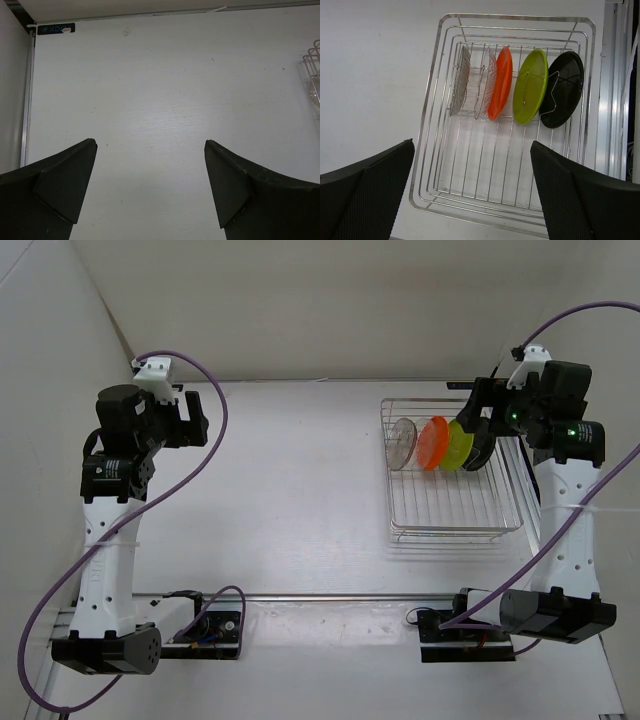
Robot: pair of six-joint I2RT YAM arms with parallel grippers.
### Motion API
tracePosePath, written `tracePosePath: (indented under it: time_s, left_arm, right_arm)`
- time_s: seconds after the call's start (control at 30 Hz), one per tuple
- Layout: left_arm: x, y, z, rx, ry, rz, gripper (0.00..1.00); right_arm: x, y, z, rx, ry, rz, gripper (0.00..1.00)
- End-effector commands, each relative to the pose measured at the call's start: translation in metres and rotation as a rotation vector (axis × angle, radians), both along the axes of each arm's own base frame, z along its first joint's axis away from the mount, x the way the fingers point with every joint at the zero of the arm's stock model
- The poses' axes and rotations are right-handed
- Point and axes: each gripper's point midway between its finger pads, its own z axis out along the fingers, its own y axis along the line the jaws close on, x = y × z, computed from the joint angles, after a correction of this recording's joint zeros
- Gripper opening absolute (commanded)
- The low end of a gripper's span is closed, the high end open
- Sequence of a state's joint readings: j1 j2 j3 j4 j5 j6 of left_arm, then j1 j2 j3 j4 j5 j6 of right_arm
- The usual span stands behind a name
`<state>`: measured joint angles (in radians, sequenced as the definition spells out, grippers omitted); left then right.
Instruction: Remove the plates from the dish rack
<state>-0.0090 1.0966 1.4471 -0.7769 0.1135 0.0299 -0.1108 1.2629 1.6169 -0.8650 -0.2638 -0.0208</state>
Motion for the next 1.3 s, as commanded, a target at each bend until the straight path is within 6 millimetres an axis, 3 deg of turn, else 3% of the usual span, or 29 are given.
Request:
tracePosePath:
  time_s: [0.0,0.2,0.43,0.5,0.6,0.7,0.87,0.9,0.97,1.0,1.23,1.27]
  left_arm:
    - [-0.001,0.002,0.010,0.010,-0.040,0.009,1.00]
    - [-0.001,0.002,0.006,0.010,-0.031,0.009,1.00]
    - [0.001,0.002,-0.002,0.010,-0.011,0.009,1.00]
    - [0.004,0.002,-0.005,0.011,0.001,0.009,1.00]
    - [0.007,0.003,-0.012,0.014,0.019,0.017,1.00]
    - [0.007,0.005,-0.016,0.019,0.029,0.027,1.00]
    - [0.005,0.010,-0.017,0.045,0.027,0.039,1.00]
    - [0.005,0.010,-0.017,0.045,0.027,0.039,1.00]
    - [0.005,0.010,-0.017,0.045,0.027,0.039,1.00]
    - [0.005,0.010,-0.021,0.046,0.036,0.039,1.00]
    - [0.001,0.014,-0.025,0.061,0.038,0.052,1.00]
    - [0.000,0.014,-0.029,0.062,0.047,0.052,1.00]
  right_arm:
    - [0.001,-0.003,0.011,-0.008,-0.047,-0.023,1.00]
    - [0.000,0.003,0.003,-0.023,-0.035,0.019,1.00]
    - [-0.001,0.029,-0.008,-0.131,-0.030,0.109,1.00]
    - [0.009,0.045,-0.005,-0.198,-0.057,0.148,1.00]
    - [0.023,0.051,-0.013,-0.309,-0.048,0.119,0.97]
    - [0.036,0.067,-0.028,-0.362,-0.028,0.140,0.96]
    - [0.072,0.069,-0.059,-0.471,-0.011,0.076,0.90]
    - [0.079,0.068,-0.075,-0.495,0.031,0.069,0.87]
    - [0.090,0.069,-0.083,-0.500,0.046,0.056,0.83]
    - [0.096,0.071,-0.096,-0.510,0.075,0.063,0.78]
    - [0.120,0.075,-0.132,-0.539,0.137,0.050,0.72]
    - [0.122,0.076,-0.140,-0.544,0.154,0.055,0.68]
